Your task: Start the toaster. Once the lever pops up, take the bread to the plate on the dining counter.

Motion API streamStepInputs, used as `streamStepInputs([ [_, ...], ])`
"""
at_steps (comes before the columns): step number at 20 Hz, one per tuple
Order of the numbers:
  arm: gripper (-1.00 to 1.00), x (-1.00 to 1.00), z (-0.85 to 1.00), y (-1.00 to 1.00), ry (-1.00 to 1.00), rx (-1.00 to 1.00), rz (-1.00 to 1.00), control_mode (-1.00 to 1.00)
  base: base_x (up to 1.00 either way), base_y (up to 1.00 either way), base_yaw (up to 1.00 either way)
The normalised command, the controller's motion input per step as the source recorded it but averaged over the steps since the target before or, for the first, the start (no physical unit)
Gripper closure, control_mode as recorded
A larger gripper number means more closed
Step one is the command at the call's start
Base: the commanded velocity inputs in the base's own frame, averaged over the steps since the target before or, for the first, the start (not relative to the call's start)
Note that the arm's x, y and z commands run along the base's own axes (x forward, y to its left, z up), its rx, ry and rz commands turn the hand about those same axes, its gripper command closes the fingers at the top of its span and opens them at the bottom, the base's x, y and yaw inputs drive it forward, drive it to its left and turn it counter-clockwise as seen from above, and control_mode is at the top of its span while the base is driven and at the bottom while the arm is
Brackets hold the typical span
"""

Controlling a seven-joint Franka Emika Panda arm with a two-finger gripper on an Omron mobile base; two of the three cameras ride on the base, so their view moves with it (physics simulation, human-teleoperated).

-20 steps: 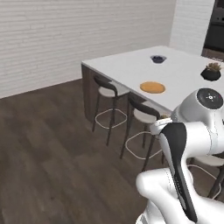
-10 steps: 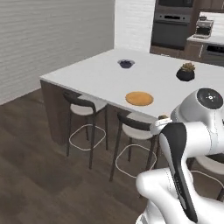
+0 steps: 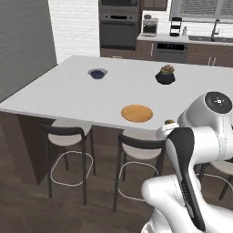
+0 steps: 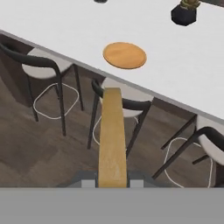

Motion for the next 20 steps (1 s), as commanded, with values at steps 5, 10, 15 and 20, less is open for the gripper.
streamStepInputs([
  [5,1.00,0.00,0.00,0.00,0.00,0.00,0.00,1.00,0.73,0.52,-0.43],
  [10,1.00,0.00,0.00,0.00,0.00,0.00,0.00,1.00,0.65,0.38,-0.17],
  [15,1.00,0.00,0.00,0.00,0.00,0.00,0.00,1.00,0.60,0.19,-0.13],
  [20,1.00,0.00,0.00,0.00,0.00,0.00,0.00,1.00,0.49,0.06,-0.17],
])
